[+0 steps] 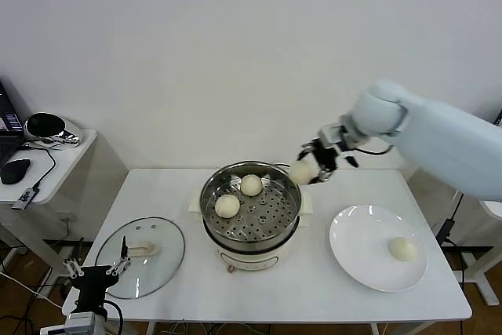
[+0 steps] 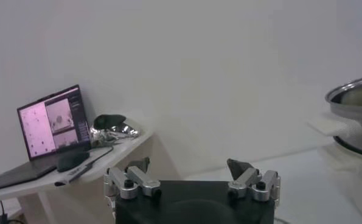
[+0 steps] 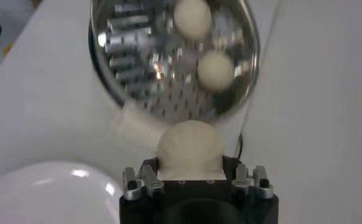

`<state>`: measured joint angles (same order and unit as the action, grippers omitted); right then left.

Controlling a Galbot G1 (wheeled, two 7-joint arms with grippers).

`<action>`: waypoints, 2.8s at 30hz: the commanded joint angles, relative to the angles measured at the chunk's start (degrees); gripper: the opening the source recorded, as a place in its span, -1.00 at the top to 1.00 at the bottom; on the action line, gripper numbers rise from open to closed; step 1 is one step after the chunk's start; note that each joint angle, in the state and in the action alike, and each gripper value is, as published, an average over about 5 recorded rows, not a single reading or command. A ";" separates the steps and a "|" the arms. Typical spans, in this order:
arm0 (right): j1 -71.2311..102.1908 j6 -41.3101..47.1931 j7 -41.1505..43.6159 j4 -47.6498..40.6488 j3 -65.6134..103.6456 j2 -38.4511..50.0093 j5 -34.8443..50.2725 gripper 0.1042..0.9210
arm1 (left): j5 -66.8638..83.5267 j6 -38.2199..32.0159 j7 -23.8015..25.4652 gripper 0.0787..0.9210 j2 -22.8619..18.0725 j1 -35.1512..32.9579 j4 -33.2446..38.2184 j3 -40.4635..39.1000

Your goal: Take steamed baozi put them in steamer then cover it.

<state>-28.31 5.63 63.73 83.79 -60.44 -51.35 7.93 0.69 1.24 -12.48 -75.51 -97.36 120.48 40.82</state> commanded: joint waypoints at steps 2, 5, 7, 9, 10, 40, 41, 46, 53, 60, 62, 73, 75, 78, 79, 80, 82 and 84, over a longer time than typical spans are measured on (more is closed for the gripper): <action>-1.83 -12.24 -0.56 -4.16 -9.90 -18.03 -0.44 -0.33 | 0.00 0.11 0.05 -0.77 -0.15 -0.14 0.70 0.29; -1.11 -15.38 -0.06 -5.11 -11.66 -19.51 -2.81 -0.34 | 0.31 0.10 0.06 -0.77 -0.21 -0.36 1.12 0.92; -0.56 -17.36 0.32 -5.66 -12.41 -19.95 -5.01 -0.34 | 0.52 0.07 0.05 -0.77 -0.26 -0.61 1.40 1.33; -0.09 -19.14 0.48 -6.06 -12.93 -20.11 -6.93 -0.34 | 0.58 0.02 0.01 -0.77 -0.29 -0.87 1.55 1.59; 0.08 -19.80 0.54 -6.13 -13.14 -20.12 -7.57 -0.34 | 0.58 0.00 -0.01 -0.77 -0.31 -0.96 1.57 1.64; -0.95 -21.75 -0.91 -5.23 -12.95 -18.93 -8.88 -0.62 | 0.66 -0.17 -0.42 -0.77 -0.69 -0.62 1.18 1.11; -1.70 -21.02 -0.63 -4.59 -12.47 -18.14 -8.30 -0.66 | 0.67 -0.13 -0.44 -0.77 -0.67 -0.60 1.19 1.10; -6.01 -15.29 1.32 -0.01 -11.26 -11.54 -4.73 -0.76 | 0.69 -0.06 -0.44 -0.77 -0.54 -0.51 1.11 0.98; -9.59 12.21 -2.86 7.43 -12.21 3.19 0.93 -0.76 | 0.71 0.05 -0.24 -0.77 0.32 0.01 0.98 0.96; -9.25 21.80 -4.05 13.02 -12.25 18.72 4.31 -0.76 | 0.70 0.12 -0.10 -0.77 1.35 0.85 0.06 0.46; -8.15 23.56 -4.35 14.66 -12.04 22.42 3.74 -0.76 | 0.65 0.12 -0.05 -0.77 1.52 1.04 -0.08 0.16; 17.87 19.20 -5.97 10.51 4.95 32.42 -7.58 -0.76 | 0.64 0.06 0.14 -0.77 2.21 2.12 -0.83 -1.22; 24.81 17.85 -5.74 8.29 10.26 32.53 -10.13 -0.76 | 0.69 0.04 0.15 -0.77 2.43 2.32 -1.24 -1.27; 34.65 16.26 -5.17 4.90 19.80 32.37 -13.80 -0.76 | 0.75 0.07 0.16 -0.77 2.58 2.52 -1.72 -1.33; 37.35 15.68 -4.91 3.61 22.62 32.18 -14.97 -0.76 | 0.77 0.08 0.17 -0.77 2.59 2.51 -1.78 -1.33; 39.36 15.19 -4.70 2.42 24.93 31.98 -15.93 -0.76 | 0.78 0.10 0.18 -0.77 2.61 2.47 -1.84 -1.34; 41.76 14.05 -4.29 0.05 27.31 31.29 -17.44 -0.76 | 0.77 0.13 0.22 -0.77 2.63 2.41 -1.95 -1.30; 43.19 13.17 -4.08 -2.14 28.55 30.33 -18.58 -0.76 | 0.77 0.20 0.25 -0.77 2.68 2.39 -2.02 -1.24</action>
<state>-6.24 20.89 59.42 89.88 -50.17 -24.37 -2.20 1.46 1.40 -12.26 -72.96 -95.08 118.77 39.66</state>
